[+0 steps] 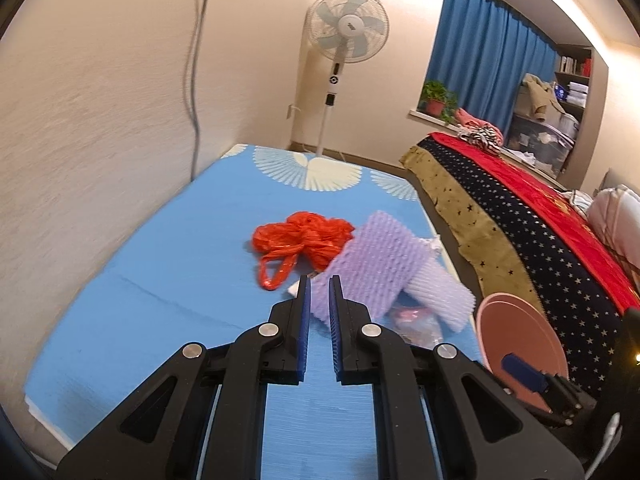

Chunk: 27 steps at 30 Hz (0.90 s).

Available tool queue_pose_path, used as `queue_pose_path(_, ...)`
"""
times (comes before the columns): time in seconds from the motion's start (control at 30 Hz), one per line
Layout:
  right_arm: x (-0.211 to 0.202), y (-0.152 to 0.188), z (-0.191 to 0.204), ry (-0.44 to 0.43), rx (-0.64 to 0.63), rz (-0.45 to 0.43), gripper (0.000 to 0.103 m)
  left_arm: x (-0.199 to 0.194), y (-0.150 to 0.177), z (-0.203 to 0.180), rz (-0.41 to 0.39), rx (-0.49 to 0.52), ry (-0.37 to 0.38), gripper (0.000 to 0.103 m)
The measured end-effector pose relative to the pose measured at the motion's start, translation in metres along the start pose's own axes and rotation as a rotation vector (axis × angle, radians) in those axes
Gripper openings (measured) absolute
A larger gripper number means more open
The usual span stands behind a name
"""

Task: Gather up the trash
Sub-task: 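Move both tools back over the mattress toward the remaining trash, then grasp the black band with the right tool while the left tool grasps the purple foam net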

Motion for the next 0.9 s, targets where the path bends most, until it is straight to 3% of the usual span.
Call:
queue_pose_path(0.23,0.029,0.014,0.0,-0.027,0.012,0.111,0.059,0.016,0.004,0.011,0.029,-0.037,-0.011,0.01)
queue_pose_path(0.33,0.034,0.017,0.001,-0.039,0.009,0.122,0.044,0.024,0.006,0.01,0.04,-0.042,-0.01,0.01)
queue_pose_path(0.4,0.034,0.017,0.001,-0.059,0.007,0.126,0.019,0.031,0.008,0.009,0.049,-0.043,-0.007,0.01)
queue_pose_path(0.47,0.03,0.017,0.004,-0.075,0.004,0.119,0.014,0.036,0.009,0.007,0.056,-0.044,-0.004,0.01)
queue_pose_path(0.63,0.013,0.007,0.005,-0.113,0.011,0.08,0.012,0.056,0.011,0.006,0.08,-0.055,-0.004,0.01)
queue_pose_path(0.8,0.003,-0.005,0.001,-0.086,0.0,0.016,0.012,0.072,0.013,0.006,0.099,-0.082,0.017,0.01)
queue_pose_path(0.9,0.002,-0.009,-0.009,-0.065,0.03,0.002,0.012,0.081,0.014,0.004,0.109,-0.079,0.012,0.028)
Point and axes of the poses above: each gripper's, at about its wrist camera, not at the fingertips, and x roughly the way its jaws point, z to its left, y to its underside, the point moved 5 cm from there along x, roughly the way its jaws point, and after that the axes turned 4 degrees about y, right-handed, at the moved point
